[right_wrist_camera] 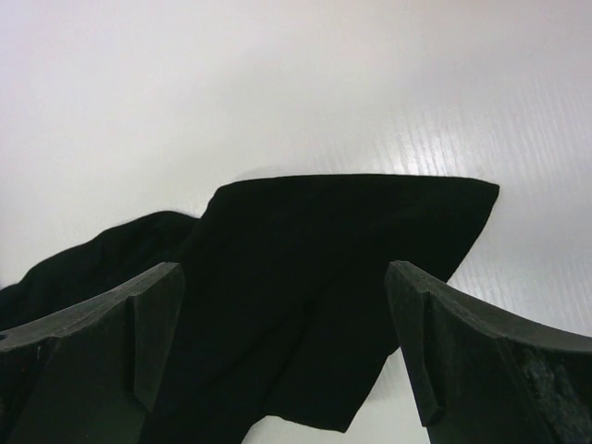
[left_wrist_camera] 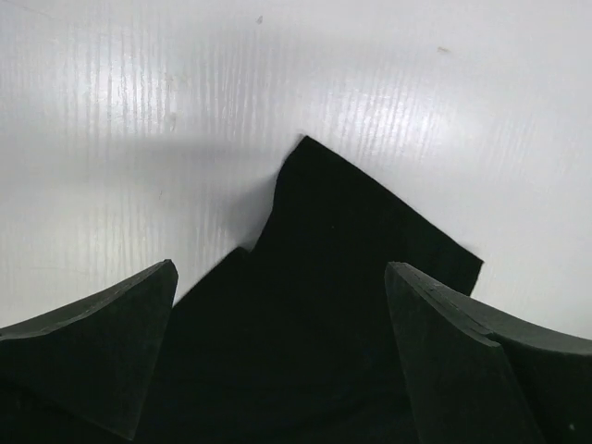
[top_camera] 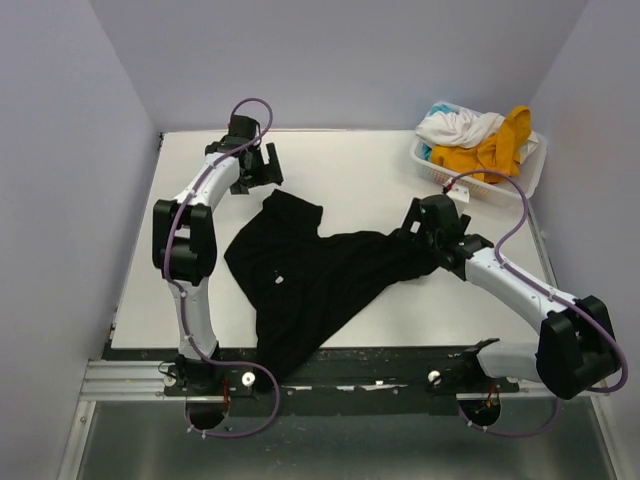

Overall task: Fold and stack the t-shirts
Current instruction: Flatten out the tshirt

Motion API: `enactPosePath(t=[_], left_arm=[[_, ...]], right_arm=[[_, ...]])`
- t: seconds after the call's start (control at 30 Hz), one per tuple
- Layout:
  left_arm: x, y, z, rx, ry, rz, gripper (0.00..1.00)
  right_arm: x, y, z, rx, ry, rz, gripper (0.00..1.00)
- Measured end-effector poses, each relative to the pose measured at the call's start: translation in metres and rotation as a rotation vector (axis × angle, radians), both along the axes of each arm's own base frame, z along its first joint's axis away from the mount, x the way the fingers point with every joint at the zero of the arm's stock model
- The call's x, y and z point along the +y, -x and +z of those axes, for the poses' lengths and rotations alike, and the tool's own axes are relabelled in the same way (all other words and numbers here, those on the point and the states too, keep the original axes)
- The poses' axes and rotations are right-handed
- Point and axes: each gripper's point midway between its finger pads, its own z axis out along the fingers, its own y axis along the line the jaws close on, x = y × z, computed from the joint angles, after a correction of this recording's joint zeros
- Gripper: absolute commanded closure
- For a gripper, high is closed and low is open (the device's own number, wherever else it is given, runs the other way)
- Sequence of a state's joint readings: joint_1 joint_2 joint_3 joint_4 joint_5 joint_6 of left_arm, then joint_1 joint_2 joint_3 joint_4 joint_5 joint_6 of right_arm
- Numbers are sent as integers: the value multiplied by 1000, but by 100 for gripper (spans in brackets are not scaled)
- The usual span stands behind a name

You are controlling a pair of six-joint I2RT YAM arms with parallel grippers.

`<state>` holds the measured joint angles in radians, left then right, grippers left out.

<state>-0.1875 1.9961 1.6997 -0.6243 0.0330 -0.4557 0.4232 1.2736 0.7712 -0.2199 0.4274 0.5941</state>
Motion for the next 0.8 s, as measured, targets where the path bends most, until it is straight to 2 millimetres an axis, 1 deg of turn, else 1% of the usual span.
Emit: enactPosePath(t=[0.07,0.1,0.17,0.23,0.3,0.4,0.47,0.53,0.67,0.7,0.8], left_arm=[[6,-7,-18,49,11,4,1],[3,-7,-26,73,29,-11,2],[-6,0,-37,118,70,-43,1],[-17,6,-41,144,111,-78,2],[-27,11,-43,159,142,-107,4],[-38,21,-50,187,167,-132,11],[-43,30,-57,215,175,-144,13],[-48,37,-63,238,171,-154,19],[-61,44,-67,257,156,-178,37],[-63,45,-68,260,151,-182,39],[-70,45,-70,267,114,-189,38]], right_arm=[[-3,0,0,0,11,-11,0],[-5,0,0,-1,17,-18,0],[-7,0,0,-2,25,-28,0],[-9,0,0,-4,33,-36,0],[-10,0,0,-6,38,-42,0],[-11,0,1,-7,42,-47,0],[-12,0,1,-7,44,-49,0],[-13,0,1,-8,46,-52,0],[-14,0,0,-7,50,-56,0],[-14,1,-1,-6,52,-57,0],[-15,1,-2,-4,53,-59,0]])
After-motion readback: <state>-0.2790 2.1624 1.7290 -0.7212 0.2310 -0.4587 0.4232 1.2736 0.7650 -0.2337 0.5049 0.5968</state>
